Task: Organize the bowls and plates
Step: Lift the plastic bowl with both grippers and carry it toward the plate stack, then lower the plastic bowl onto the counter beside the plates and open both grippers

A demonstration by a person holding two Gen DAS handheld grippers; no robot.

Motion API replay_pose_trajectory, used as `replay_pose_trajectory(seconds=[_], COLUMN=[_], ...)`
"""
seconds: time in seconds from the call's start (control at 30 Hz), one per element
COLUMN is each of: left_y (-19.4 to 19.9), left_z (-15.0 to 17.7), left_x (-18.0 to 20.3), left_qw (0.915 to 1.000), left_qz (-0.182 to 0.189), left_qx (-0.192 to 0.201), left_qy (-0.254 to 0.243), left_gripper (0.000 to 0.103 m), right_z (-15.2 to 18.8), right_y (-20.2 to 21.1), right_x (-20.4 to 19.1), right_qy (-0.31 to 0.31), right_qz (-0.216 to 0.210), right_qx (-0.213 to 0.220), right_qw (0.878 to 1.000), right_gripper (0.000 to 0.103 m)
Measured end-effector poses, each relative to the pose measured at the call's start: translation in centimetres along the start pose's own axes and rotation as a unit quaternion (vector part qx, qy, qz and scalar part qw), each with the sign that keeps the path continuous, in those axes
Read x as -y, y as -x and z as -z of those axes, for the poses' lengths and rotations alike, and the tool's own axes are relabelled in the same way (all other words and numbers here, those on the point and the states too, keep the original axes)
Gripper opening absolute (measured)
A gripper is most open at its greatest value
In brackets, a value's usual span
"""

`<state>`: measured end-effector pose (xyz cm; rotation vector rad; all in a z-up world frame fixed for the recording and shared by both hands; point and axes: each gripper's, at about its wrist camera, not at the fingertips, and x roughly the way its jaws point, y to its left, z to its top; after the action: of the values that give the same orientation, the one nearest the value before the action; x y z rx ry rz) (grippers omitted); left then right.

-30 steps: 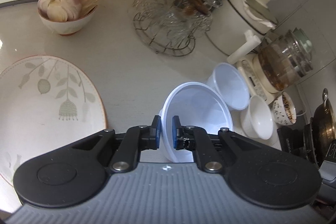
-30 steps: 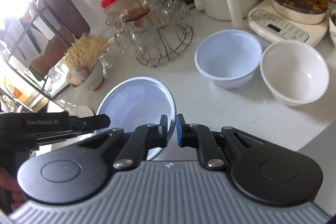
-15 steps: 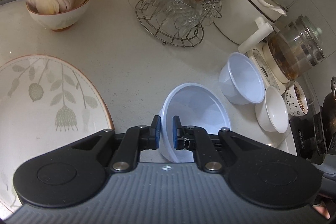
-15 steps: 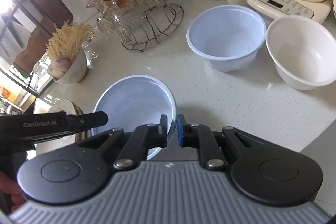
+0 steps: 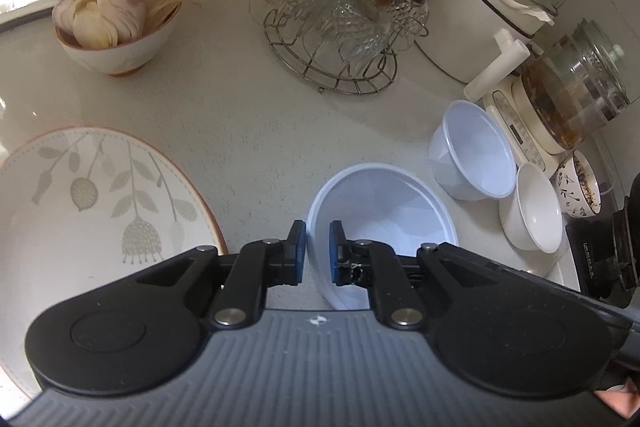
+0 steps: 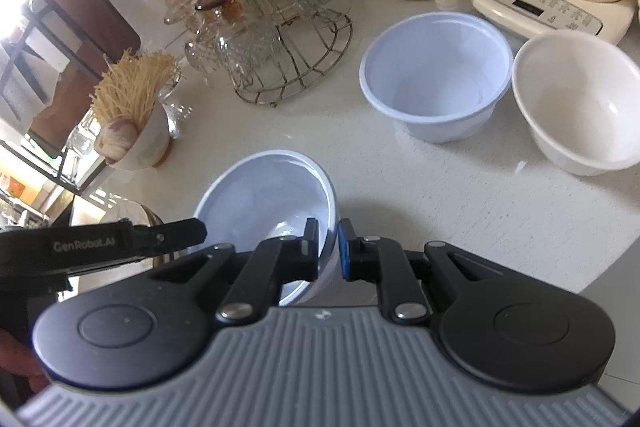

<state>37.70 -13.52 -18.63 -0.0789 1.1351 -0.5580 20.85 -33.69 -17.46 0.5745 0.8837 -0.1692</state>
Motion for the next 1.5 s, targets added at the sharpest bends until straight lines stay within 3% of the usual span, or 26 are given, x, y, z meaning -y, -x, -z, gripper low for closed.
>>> replay_pose_trajectory(seconds=[0.13,0.7,0.83,1.27,1.5], left_y=[1.0,8.7,10.1,14.0,14.4], left_z=[-0.2,-0.4,0.0,0.9,0.8], left_x=[0.5,4.4,5.1,7.7,6.6], left_qw=[1.0000,0.9977,0.9966,0.9862,0.9879], left_qz=[-0.004,0.031,0.018,0.040,0.046], left_qx=[0.006,0.047,0.057,0.094,0.096], left_qy=[-0.003,-0.037,-0.056,-0.130,-0.114], left_gripper=[0.016,0.017,0.017,0.017,0.017], right_z=[-0.5,-2.5,-2.2,-1.7,-0.9], right_y=[0.9,8.7,10.7,13.9,14.8], right_x=[0.0,-2.9,-4.1,-5.8,-6.7], right_qy=[-0.006,0.040,0.072,0.072,0.075], right_qz=[0.004,0.008,0.037,0.040,0.061], right_qx=[0.009,0.087,0.124,0.136,0.141], right_qw=[1.000,0.995,0.989,0.987,0.985], right_gripper=[0.039,0.039,0.039,0.039,0.039])
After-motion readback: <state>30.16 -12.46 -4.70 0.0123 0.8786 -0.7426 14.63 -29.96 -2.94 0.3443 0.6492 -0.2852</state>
